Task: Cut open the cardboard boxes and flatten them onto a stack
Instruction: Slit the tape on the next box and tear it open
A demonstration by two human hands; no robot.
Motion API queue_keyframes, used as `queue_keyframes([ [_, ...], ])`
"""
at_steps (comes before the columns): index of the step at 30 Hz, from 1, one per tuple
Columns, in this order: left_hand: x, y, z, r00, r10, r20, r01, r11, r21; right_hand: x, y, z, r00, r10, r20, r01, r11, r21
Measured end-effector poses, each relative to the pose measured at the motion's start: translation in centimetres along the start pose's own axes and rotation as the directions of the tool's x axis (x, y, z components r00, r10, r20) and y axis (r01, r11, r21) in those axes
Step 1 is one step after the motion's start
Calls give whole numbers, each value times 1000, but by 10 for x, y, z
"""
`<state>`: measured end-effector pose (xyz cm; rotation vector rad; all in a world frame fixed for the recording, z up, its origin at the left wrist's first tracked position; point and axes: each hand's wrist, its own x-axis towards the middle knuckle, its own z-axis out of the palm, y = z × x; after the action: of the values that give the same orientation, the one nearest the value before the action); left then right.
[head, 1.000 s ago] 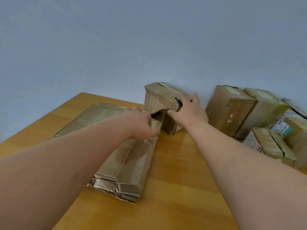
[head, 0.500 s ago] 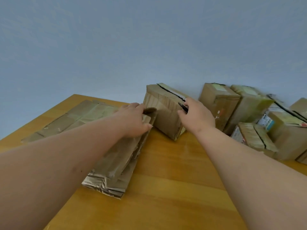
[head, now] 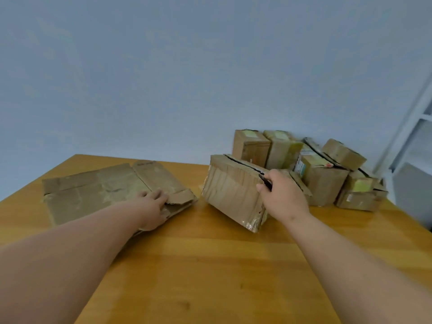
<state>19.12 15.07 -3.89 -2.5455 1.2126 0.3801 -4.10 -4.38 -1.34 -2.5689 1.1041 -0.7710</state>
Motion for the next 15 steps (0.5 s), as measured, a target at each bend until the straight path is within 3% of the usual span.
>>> queue_keyframes([
  [4, 7, 0, 16, 999, -34, -4, 34, 999, -17, -14, 9, 6, 994, -99, 50, 97, 995, 35],
  [9, 19, -8, 26, 994, -49, -93, 51, 999, 10, -11, 8, 24, 992, -107, 69, 102, 992, 72],
  [15, 45, -22, 18, 969, -187, -163, 156, 970, -185, -4, 3, 25, 990, -113, 85, 99, 984, 146],
])
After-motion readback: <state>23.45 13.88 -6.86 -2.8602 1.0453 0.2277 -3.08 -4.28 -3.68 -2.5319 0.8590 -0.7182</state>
